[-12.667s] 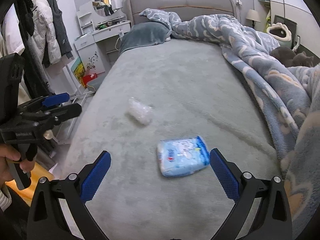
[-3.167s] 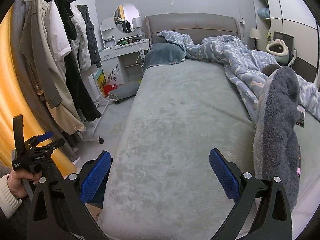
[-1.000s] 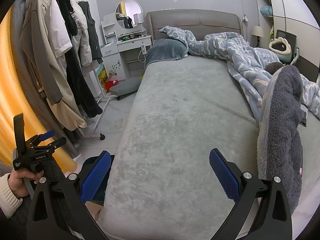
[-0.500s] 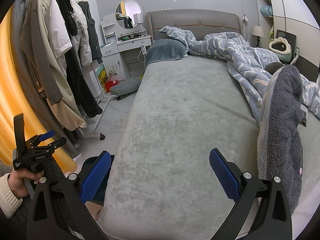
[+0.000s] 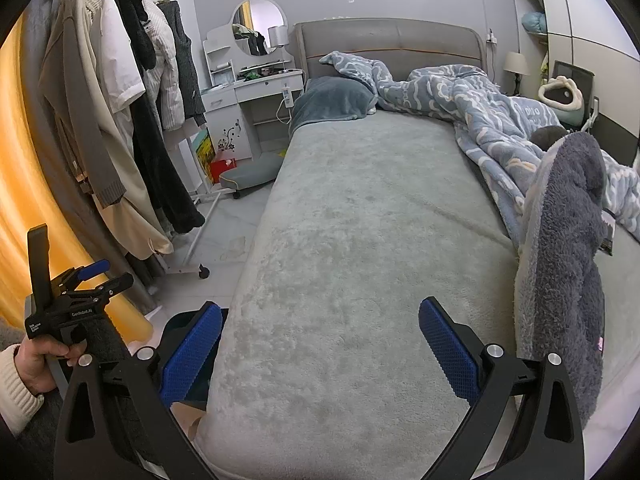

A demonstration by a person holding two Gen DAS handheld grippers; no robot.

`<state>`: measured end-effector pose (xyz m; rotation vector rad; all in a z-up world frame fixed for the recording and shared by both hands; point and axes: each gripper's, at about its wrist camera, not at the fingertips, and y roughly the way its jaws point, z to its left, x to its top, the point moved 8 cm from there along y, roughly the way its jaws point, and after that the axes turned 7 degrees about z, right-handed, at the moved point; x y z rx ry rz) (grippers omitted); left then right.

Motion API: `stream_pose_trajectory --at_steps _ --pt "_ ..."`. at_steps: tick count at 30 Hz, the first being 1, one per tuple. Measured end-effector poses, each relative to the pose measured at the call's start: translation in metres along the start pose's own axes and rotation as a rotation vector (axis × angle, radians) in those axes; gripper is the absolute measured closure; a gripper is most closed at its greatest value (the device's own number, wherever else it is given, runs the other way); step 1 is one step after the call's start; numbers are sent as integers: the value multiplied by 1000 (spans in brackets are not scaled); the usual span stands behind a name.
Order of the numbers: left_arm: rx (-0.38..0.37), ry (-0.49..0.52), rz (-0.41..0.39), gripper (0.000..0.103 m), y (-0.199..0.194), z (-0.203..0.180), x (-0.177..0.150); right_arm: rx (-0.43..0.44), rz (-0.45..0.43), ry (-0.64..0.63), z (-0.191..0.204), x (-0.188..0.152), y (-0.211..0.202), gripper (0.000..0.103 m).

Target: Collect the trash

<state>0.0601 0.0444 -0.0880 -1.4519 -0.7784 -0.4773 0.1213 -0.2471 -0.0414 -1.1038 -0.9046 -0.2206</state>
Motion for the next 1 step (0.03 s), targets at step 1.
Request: stream_pose_trajectory --at_steps 1 --pt "-1 0 0 3 0 -1 -1 0 0 0 0 0 0 3"
